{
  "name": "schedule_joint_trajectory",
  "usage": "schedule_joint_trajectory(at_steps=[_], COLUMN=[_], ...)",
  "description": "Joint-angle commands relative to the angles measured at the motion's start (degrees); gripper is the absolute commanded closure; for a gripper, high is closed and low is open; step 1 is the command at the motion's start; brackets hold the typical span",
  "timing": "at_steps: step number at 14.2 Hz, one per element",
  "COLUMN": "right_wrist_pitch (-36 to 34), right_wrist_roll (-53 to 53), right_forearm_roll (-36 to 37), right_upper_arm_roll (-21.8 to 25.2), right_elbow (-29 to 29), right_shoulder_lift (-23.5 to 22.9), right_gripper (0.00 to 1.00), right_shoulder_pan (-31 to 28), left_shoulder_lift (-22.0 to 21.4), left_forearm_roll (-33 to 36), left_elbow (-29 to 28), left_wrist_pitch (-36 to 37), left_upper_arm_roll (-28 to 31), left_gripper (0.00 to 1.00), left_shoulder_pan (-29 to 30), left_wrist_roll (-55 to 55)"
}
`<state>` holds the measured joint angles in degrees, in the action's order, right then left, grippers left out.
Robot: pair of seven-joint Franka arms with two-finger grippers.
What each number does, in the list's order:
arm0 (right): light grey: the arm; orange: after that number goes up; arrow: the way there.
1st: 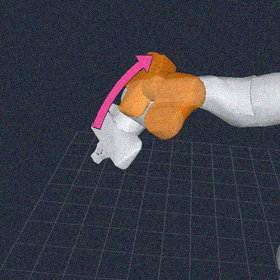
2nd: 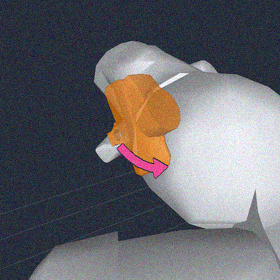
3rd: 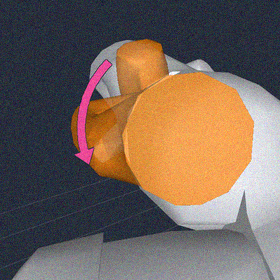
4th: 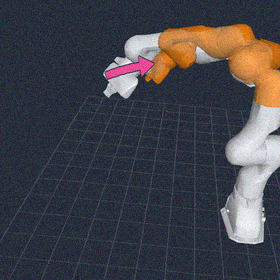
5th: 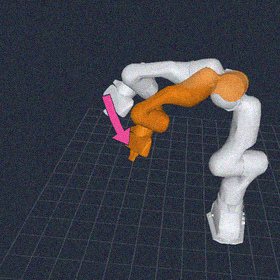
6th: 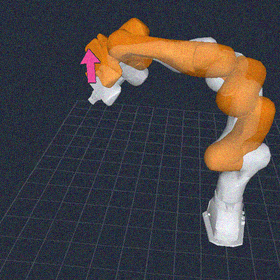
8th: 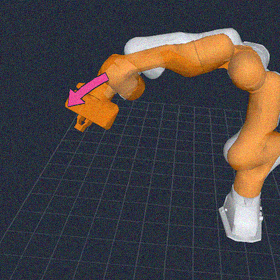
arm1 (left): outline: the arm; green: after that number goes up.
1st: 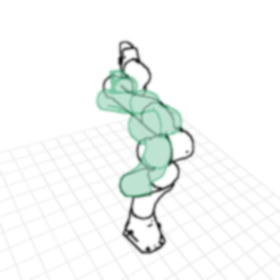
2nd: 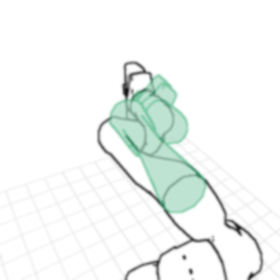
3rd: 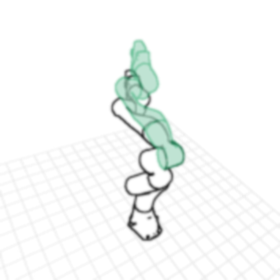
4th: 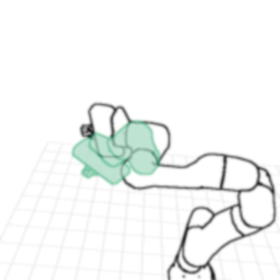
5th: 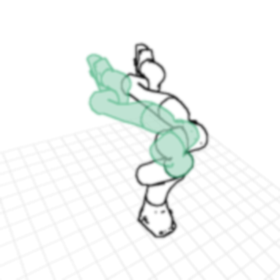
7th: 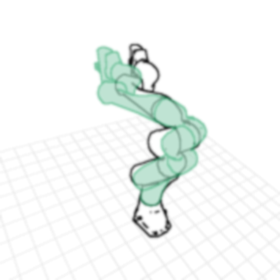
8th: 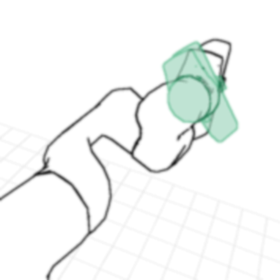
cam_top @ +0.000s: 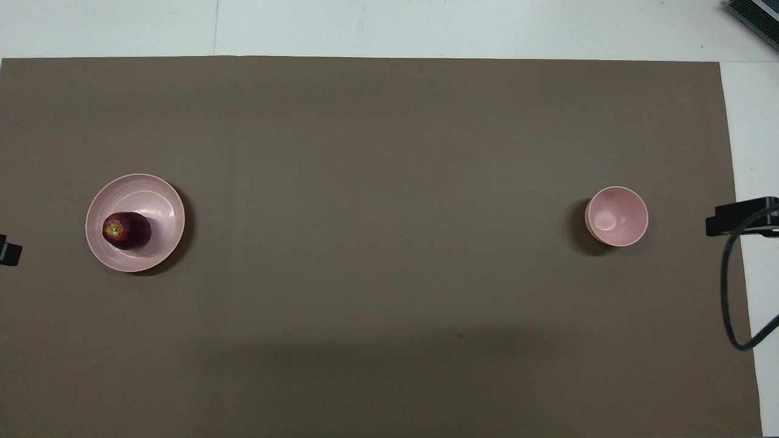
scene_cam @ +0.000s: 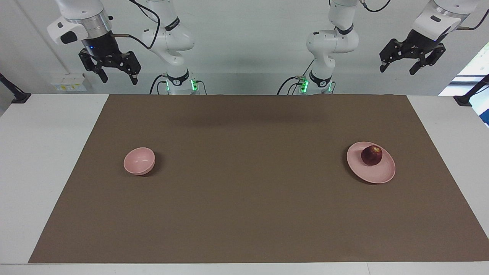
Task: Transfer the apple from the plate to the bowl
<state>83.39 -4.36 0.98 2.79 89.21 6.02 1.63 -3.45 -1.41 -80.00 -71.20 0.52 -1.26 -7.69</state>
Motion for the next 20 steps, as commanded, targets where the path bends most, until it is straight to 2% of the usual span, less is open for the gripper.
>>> schedule_joint_trajectory(at_steps=[1, 8, 16, 20], right_wrist_pitch=[0.3, 0.2, 0.3, 0.3], right_wrist_roll=[-0.2, -0.5, -0.6, -0.6], right_forearm_roll=[-0.5, 0.0, 0.7, 0.7], right_upper_arm_roll=[-0.3, -0.2, 2.9, 3.4], right_elbow=[0.3, 0.3, 0.6, 0.6], right_shoulder_lift=[0.3, 0.2, 0.0, 0.0], right_gripper=[0.00, 0.00, 0.00, 0.00], right_shoulder_pan=[-0.7, -0.9, 0.1, 1.3], left_shoulder_lift=[-1.9, -1.8, -2.1, -3.9], left_forearm_roll=[0.1, 0.0, -0.1, -0.1], left_elbow=[-2.4, -2.1, -2.4, -5.5], left_wrist_pitch=[-0.6, -0.7, -1.0, -2.5], left_upper_arm_roll=[0.4, 0.2, 0.0, 0.0], left_gripper=[0.00, 0.00, 0.00, 0.00], left_shoulder_pan=[-0.3, -0.6, -0.5, -0.4], left_wrist_roll=[0.2, 1.0, 0.9, 0.7])
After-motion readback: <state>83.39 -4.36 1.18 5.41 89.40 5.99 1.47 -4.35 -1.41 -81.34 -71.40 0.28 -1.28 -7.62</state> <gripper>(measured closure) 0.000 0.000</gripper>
